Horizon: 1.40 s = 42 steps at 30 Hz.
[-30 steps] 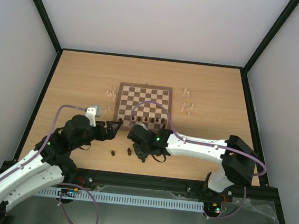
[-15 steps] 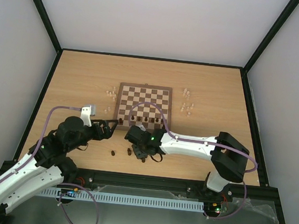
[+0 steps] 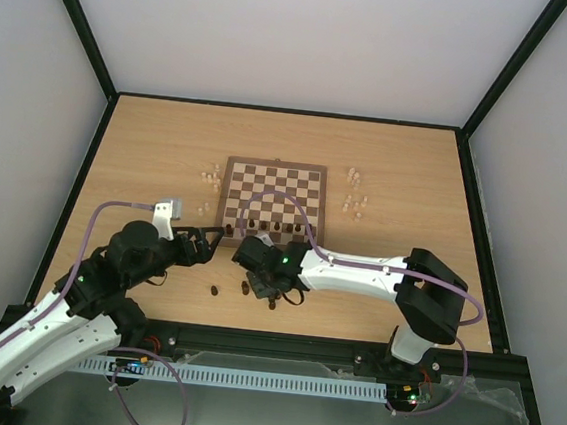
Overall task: Set up the chess pieces on the board
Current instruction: Pick up the chess piece at the center of the board.
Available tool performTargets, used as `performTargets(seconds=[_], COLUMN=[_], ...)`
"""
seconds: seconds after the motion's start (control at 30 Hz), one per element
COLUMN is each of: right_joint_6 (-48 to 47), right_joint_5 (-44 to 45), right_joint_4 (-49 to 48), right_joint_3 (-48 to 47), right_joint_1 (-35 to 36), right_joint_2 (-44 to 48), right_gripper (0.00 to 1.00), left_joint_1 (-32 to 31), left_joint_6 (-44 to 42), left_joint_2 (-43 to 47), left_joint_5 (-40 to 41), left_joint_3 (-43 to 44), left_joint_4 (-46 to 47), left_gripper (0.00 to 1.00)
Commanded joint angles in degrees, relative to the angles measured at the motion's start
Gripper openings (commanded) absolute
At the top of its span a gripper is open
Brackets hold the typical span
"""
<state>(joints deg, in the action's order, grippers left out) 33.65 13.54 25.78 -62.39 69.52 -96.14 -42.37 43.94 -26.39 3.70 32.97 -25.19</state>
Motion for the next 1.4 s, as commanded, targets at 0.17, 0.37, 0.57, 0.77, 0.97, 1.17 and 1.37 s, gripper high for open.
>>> performTargets(seconds=[0.17, 0.37, 0.57, 0.77, 0.97, 1.17, 1.37], right_joint_6=[-0.86, -0.47, 0.22, 0.78, 0.85, 1.05, 1.13], right_joint_5=[3.51, 1.38, -0.43, -0.51, -0.54, -0.78, -0.57], right_joint_4=[5.24, 5.01, 3.9, 3.98, 4.06, 4.31, 4.94], right_joint_3=[-4.52, -2.76, 0.56, 1.17, 1.29, 1.54, 1.58], right_joint_1=[0.32, 0.31, 0.78, 1.91, 2.13, 2.11, 2.12], right_joint_2=[-0.1, 0.57, 1.99, 2.69, 2.75, 2.74, 2.51], right_gripper=[0.23, 0.36, 0.32, 0.29, 0.21, 0.22, 0.24], left_joint_1=[-0.25, -0.26, -0.25, -0.26, -0.26, -0.26, -0.26], left_joint_6=[-0.17, -0.15, -0.09, -0.17, 0.09, 0.26, 0.26], left_joint_2=[-0.55, 0.13, 0.28, 0.05, 0.02, 0.16, 0.03], left_joint_5=[0.3, 0.86, 0.87, 1.13, 1.13, 1.04, 1.04], left_joint_3=[-0.02, 0.02, 0.09, 0.44, 0.13, 0.11, 0.1], left_joint_4=[0.85, 0.15, 0.31, 0.38, 0.49, 0.4, 0.53], left_gripper=[0.99, 1.0, 0.99, 0.99, 1.0, 0.99, 1.0])
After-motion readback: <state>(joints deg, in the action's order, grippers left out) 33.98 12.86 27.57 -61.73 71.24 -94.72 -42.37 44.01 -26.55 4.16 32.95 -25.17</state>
